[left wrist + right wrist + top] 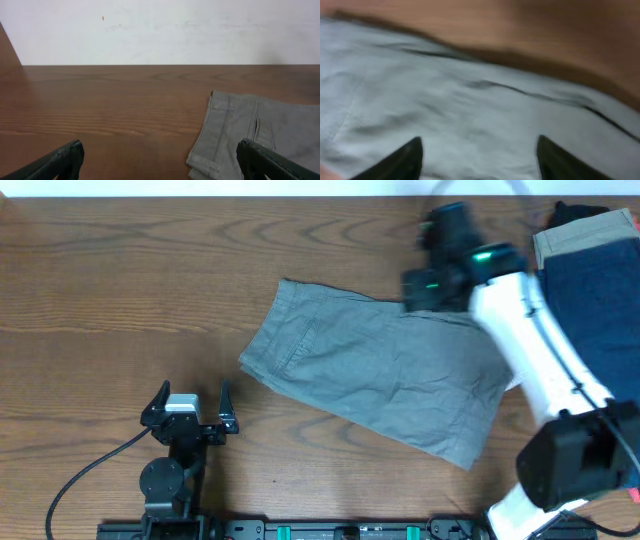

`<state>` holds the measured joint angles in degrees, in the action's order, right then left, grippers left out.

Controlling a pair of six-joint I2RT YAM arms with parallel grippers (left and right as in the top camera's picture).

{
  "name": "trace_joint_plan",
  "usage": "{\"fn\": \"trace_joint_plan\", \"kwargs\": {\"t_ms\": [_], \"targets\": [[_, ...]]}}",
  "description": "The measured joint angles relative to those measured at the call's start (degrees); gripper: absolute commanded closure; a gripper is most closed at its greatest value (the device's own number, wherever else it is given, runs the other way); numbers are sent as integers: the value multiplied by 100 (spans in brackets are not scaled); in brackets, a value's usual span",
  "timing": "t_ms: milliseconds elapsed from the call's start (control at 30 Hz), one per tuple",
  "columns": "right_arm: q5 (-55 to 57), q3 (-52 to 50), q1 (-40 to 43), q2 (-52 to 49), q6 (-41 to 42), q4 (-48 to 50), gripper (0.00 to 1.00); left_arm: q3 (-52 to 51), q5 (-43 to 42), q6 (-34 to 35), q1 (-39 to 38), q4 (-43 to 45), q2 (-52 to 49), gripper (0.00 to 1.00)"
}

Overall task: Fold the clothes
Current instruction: 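Drag the grey trousers left onto the table center with right gripper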

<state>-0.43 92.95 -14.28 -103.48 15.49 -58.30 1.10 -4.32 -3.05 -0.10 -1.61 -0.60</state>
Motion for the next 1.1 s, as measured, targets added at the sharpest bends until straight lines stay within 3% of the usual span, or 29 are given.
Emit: {"fn": "trace_joint_plan", "kwargs": {"t_ms": [200, 267, 600, 1100], "targets": [[37, -13, 1443, 0, 435, -730, 15, 0, -2, 0, 0, 0, 0, 2], [61, -61, 1829, 0, 505, -874, 1, 0, -2, 0, 0, 0, 0, 2], [260, -1102, 2909, 0, 603, -911, 1, 0, -2, 0, 0, 0, 0, 2], [-487, -3099, 3082, 4, 603, 1228, 2, 0, -2, 0, 0, 0, 0, 2]]}}
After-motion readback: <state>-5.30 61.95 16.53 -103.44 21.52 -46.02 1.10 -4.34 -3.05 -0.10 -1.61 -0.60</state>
